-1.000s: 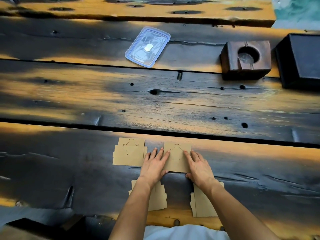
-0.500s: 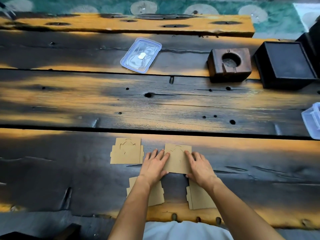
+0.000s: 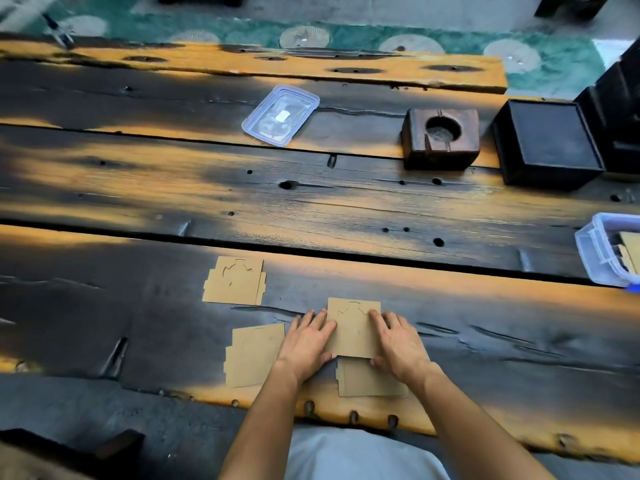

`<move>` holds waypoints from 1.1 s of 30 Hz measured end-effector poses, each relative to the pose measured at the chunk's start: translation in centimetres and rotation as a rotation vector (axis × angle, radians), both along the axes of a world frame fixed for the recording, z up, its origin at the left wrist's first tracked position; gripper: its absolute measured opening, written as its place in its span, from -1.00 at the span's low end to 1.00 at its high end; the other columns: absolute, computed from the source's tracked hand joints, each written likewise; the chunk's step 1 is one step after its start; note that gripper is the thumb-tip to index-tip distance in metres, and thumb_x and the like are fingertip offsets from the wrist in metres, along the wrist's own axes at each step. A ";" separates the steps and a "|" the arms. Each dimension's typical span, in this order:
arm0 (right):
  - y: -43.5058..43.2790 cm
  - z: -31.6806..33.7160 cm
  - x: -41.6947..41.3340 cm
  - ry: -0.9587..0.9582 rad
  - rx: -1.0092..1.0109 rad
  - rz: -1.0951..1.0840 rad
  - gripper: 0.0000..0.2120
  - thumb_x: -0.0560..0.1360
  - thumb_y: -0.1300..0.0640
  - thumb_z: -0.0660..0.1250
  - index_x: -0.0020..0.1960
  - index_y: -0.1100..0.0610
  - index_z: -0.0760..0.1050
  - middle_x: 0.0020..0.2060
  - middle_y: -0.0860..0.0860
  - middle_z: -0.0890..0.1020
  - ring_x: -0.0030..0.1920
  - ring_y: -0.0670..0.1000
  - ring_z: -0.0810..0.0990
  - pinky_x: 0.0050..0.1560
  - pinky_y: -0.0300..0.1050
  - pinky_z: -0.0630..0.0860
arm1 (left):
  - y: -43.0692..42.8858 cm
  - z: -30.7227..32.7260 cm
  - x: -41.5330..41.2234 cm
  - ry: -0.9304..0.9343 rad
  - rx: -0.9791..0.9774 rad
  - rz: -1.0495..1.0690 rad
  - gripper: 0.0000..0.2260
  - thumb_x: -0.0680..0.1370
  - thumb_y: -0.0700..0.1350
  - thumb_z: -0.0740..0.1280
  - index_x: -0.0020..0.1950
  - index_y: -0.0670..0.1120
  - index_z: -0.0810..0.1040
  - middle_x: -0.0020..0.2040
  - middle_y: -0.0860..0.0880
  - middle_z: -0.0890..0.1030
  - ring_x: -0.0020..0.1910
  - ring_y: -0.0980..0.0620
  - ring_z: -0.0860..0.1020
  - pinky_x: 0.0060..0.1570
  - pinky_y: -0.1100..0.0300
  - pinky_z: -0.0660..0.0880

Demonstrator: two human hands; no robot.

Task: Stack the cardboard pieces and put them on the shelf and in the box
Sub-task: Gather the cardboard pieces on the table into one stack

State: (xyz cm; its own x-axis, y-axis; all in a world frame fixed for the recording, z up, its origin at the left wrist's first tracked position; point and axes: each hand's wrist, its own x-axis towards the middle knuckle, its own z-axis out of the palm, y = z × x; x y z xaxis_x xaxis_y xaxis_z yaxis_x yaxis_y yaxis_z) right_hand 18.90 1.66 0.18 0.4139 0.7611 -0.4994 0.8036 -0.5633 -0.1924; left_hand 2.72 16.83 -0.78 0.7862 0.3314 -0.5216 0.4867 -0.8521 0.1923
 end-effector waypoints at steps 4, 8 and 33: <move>-2.8 -0.7 0.0 0.010 -0.025 0.025 0.02 0.40 -0.18 0.52 0.62 0.07 0.00 0.39 0.07 0.36 0.40 0.15 0.34 0.42 0.01 0.30 | -3.0 -0.3 -0.3 0.034 -0.015 0.000 -0.46 0.66 0.14 0.33 0.54 -0.07 0.31 0.71 -0.12 0.14 0.67 -0.17 0.12 0.60 -0.11 0.11; -5.4 -1.5 -0.1 0.013 -0.024 0.042 -0.02 0.40 -0.17 0.50 0.60 0.08 0.03 0.38 0.07 0.36 0.39 0.14 0.33 0.42 0.03 0.30 | -5.6 -0.8 -0.4 0.044 -0.020 -0.001 -0.49 0.66 0.12 0.33 0.52 -0.08 0.34 0.71 -0.13 0.15 0.67 -0.16 0.12 0.62 -0.11 0.09; -7.5 -2.6 -0.2 0.103 -0.003 0.082 -0.41 0.47 0.18 0.37 0.44 0.10 0.23 0.41 0.12 0.31 0.32 0.16 0.35 0.31 0.03 0.41 | -10.8 -2.8 -0.4 0.084 -0.030 0.214 -0.57 0.63 -0.02 0.42 0.41 -0.05 0.32 0.70 -0.23 0.07 0.56 -0.25 0.27 0.52 -0.13 0.28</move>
State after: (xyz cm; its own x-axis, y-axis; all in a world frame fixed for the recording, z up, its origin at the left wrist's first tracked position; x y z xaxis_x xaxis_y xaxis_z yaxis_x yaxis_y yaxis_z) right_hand 18.69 -5.86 -2.40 0.2973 0.7884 -0.5385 0.8230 -0.4975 -0.2741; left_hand 2.30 6.02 -3.55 0.6532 0.4695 -0.5941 0.6711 -0.7223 0.1670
